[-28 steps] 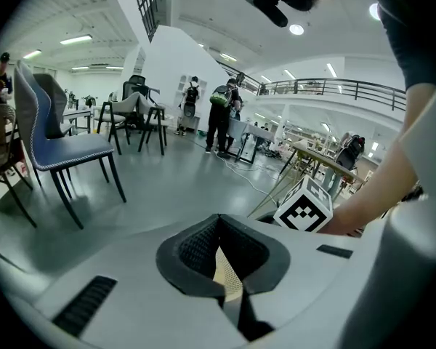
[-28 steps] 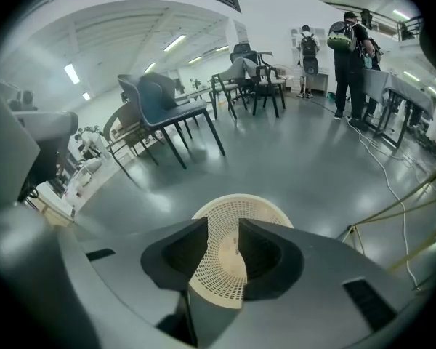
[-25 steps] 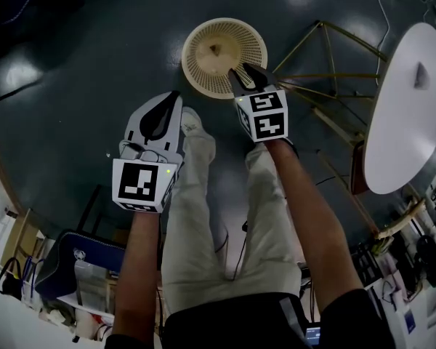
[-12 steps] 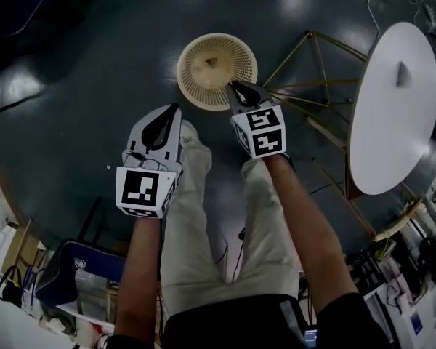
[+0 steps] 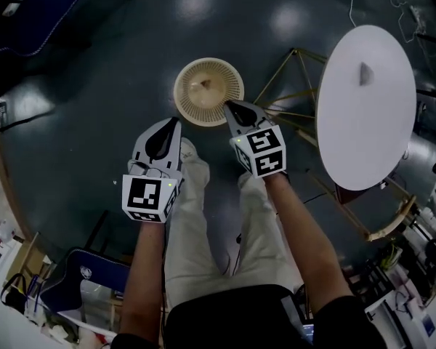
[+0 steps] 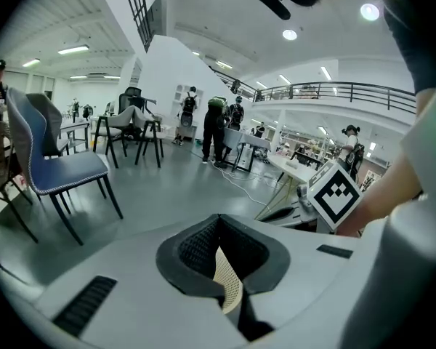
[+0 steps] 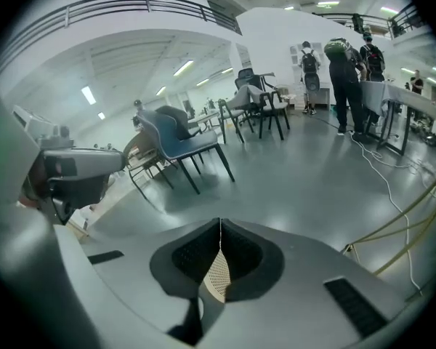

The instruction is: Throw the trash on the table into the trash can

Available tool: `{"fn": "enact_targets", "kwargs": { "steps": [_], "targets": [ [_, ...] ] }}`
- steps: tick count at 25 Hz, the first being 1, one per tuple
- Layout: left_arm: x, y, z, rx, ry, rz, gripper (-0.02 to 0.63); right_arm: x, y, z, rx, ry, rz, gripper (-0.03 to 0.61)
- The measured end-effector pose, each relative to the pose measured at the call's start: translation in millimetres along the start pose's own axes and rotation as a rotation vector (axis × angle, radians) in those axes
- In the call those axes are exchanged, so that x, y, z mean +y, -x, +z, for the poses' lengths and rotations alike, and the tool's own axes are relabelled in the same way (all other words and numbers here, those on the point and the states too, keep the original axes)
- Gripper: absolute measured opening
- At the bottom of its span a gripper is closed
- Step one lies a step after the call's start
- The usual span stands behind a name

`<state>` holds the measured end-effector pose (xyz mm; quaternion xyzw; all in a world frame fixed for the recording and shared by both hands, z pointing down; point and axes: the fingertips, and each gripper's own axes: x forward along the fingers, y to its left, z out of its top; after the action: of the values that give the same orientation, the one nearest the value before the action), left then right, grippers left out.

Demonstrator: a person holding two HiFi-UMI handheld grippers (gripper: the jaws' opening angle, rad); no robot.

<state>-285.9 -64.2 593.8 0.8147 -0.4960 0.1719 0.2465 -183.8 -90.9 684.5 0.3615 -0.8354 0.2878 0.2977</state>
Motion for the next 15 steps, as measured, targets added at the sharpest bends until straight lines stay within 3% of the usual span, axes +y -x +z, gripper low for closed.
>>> {"fn": "enact_targets", "kwargs": {
  "steps": [6,11,15],
  "targets": [
    [-16,19,49,-0.029,-0.009,0.003,0.015,13,45,44,-0.033,0.023,0.007,0.020],
    [-45,39,90,-0.076,-0.025,-0.068,0.015,27,87,79,-0.063,0.042,0.020,0.020],
    [-64,51,115,-0.080,-0.038,-0.070,0.015,30,123,102,-0.093,0.037,0.021,0.020]
  ]
}}
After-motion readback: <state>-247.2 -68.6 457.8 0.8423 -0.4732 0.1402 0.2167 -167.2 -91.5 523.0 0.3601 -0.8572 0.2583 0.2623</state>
